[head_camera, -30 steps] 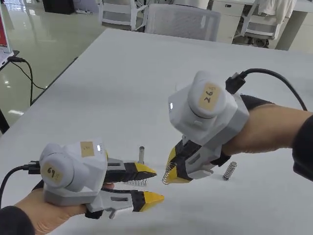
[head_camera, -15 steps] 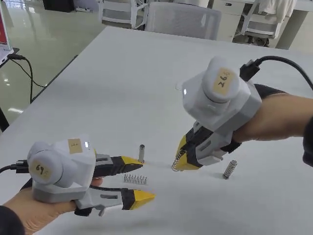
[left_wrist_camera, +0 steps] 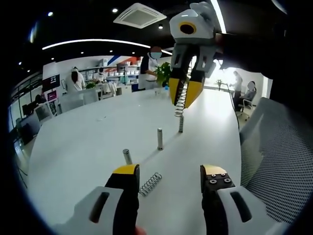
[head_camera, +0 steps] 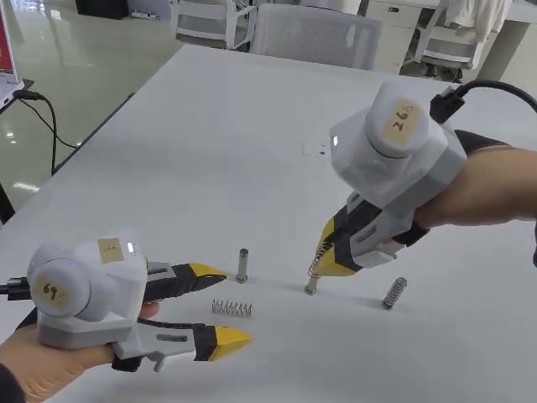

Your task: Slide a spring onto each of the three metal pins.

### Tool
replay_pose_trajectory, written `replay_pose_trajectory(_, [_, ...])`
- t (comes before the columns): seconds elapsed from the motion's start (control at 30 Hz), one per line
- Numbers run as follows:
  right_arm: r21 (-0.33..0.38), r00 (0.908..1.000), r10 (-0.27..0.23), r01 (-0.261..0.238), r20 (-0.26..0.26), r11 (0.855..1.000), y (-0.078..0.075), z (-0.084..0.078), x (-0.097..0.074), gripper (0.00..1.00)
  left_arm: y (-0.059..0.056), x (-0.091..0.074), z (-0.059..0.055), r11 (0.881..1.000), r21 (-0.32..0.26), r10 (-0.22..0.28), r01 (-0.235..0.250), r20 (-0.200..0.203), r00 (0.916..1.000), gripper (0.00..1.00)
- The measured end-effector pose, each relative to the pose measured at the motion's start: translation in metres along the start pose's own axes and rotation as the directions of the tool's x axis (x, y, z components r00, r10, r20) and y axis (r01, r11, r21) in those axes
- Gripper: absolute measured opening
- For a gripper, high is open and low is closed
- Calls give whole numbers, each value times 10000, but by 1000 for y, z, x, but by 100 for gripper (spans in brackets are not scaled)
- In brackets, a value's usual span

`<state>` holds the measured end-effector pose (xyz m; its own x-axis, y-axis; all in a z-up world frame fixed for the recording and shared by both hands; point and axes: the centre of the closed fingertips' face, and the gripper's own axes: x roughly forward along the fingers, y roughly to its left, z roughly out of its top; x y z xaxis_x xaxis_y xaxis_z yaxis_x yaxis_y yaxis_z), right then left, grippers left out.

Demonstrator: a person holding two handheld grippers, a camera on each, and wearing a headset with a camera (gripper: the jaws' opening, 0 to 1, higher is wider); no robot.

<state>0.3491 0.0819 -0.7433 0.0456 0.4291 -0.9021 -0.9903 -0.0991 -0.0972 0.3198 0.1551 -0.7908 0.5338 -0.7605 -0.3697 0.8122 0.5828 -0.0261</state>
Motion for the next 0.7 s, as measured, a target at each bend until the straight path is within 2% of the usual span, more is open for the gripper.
replay_pose_trajectory(0.2, [157, 9999, -132, 133, -70, 9998, -7, -5, -2, 13, 8, -6, -5, 9997, -105, 234, -235, -60, 9997, 51])
replay_pose_trajectory(0.7, [125, 9980, -406, 413, -490, 9991, -28, -15, 9, 13, 15, -10, -9, 9984, -254, 495, -499, -170, 9986, 58])
